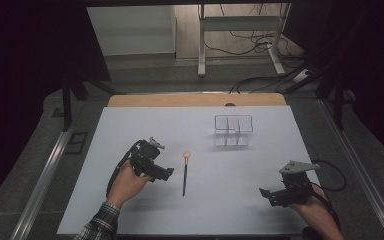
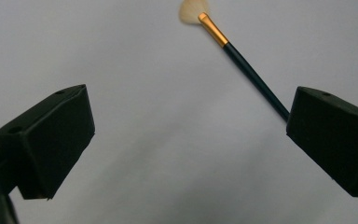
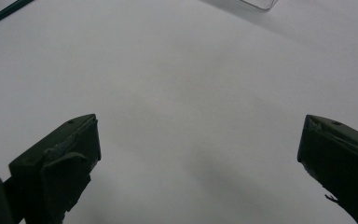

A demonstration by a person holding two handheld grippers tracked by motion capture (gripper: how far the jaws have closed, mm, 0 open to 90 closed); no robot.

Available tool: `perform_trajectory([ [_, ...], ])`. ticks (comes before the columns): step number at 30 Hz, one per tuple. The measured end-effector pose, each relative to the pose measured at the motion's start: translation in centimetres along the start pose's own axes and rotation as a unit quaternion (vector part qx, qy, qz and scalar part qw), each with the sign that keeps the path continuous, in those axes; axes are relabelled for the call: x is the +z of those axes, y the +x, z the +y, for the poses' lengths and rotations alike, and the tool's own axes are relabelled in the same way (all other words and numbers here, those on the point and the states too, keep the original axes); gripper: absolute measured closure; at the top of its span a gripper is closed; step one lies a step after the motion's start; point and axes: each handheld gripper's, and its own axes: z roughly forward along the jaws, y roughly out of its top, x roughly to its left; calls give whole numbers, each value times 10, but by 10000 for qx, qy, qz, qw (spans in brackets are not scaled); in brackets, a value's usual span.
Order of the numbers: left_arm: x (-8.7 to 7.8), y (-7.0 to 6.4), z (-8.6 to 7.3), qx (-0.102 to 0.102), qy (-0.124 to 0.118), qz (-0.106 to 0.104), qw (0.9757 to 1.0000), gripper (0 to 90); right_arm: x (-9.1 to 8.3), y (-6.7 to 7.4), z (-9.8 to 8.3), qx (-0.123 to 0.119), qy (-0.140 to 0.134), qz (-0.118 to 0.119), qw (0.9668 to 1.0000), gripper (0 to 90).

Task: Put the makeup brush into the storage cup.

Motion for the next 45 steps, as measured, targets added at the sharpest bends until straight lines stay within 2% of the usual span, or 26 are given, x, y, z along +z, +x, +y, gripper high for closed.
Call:
perform_trajectory([
  [14,7,-9,18,139,177,76,9997,19,0,0,0,-1,45,2,10000,0],
  [27,16,-17,32,185,250,75,9995,22,1,0,0,8,53,3,10000,0],
  [45,24,-29,49,353,322,68,9988,24,1,1,0,3,53,14,10000,0],
])
